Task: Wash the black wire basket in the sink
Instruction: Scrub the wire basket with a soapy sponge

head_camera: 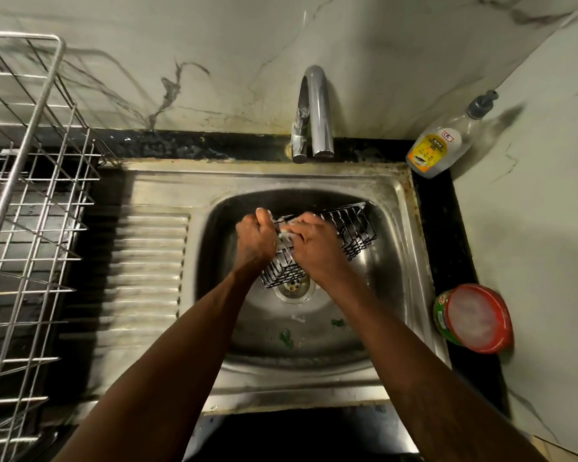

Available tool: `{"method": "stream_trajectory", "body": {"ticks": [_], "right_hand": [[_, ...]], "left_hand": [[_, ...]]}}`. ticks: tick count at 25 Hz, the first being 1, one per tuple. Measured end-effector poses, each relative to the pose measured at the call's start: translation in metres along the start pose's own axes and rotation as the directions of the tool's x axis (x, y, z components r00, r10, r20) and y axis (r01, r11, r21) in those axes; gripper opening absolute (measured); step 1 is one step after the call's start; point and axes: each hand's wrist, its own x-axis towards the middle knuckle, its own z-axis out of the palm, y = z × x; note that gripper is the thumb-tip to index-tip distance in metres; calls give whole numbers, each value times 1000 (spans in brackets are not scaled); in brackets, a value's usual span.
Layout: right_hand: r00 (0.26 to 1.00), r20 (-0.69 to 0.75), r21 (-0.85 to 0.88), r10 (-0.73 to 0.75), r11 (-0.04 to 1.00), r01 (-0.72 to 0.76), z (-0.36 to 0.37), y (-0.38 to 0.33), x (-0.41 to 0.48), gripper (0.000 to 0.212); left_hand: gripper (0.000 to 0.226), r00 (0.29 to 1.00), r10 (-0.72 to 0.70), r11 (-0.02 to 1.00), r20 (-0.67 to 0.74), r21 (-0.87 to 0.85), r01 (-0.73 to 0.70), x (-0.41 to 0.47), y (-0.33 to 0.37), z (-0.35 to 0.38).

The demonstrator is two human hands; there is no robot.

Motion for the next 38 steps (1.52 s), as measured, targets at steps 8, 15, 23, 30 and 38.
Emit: {"method": "stream_trajectory", "body": {"ticks": [8,15,23,30,38], "right_hand": [[992,-76,41,104,994,-101,-4,27,2,21],[998,-24,25,65,998,-64,-11,31,-52,22],[1000,-13,-107,15,994,-16,-10,40,-34,26],[970,6,-60,243,968,-242,-2,56,6,31],[997,23,-66,69,996,-67,-6,64,-62,34]], "left_hand": [[46,1000,4,1000,30,7,-4,2,-10,9],[48,1000,8,1000,25,20,-8,2,-10,6],[52,1000,3,1000,2,-10,-3,1,0,-1],[54,1000,-6,1000,27,-2,6,0,-2,2],[48,999,-45,998,28,-34,46,-1,2,-10]]}}
